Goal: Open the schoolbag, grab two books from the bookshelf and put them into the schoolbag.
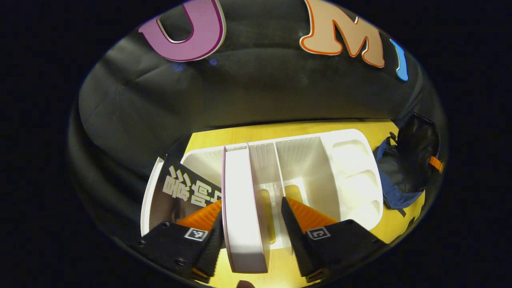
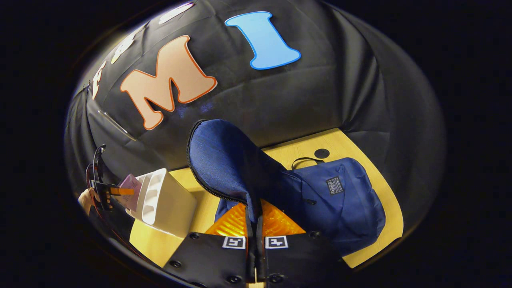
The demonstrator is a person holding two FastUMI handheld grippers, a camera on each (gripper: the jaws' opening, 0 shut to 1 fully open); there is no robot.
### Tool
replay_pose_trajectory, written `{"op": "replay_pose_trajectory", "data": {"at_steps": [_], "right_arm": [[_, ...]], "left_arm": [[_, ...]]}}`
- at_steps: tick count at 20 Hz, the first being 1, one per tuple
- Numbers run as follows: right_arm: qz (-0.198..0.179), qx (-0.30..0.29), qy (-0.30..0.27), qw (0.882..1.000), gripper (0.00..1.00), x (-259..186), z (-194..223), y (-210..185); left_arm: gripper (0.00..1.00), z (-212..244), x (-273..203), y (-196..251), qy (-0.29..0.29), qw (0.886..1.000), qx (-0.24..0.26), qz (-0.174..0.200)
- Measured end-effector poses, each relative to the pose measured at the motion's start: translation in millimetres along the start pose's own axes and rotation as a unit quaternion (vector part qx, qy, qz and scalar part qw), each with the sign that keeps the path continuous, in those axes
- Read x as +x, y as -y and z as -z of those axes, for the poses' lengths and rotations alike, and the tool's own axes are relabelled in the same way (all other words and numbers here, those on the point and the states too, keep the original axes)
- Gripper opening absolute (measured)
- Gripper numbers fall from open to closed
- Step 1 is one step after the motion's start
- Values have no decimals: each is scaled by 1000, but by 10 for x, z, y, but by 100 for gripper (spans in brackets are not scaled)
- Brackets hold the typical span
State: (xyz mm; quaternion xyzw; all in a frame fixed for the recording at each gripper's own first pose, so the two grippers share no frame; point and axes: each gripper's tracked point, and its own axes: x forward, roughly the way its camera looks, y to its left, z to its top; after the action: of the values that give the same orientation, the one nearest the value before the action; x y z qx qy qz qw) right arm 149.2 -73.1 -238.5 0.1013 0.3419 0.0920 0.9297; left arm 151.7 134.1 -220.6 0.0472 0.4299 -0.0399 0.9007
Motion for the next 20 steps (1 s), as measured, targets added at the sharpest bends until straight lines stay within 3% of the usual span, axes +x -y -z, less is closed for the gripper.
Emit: {"op": "replay_pose_trajectory", "data": {"at_steps": [4,13,15,16,19,20], "right_arm": [[0,1,-2,1000,3,3,0,2],[2,4,-1,1000,3,-7,-5,8],[2,2,-2,1000,2,-6,-2,16],[3,2,-1,1000,3,-8,-6,17],[3,5,-1,1000,3,-18,-12,25],[3,6,-3,1000,3,-17,-13,26]], "left_arm": [[41,6,49,-18,-10,1000,4,-6],[32,-7,-52,6,-14,1000,16,5],[34,-52,-150,-50,-7,1000,28,-2],[31,-71,-194,-64,-6,1000,26,0],[36,-229,-383,-73,14,1000,3,16],[33,-295,-472,-121,21,1000,-2,13]]}}
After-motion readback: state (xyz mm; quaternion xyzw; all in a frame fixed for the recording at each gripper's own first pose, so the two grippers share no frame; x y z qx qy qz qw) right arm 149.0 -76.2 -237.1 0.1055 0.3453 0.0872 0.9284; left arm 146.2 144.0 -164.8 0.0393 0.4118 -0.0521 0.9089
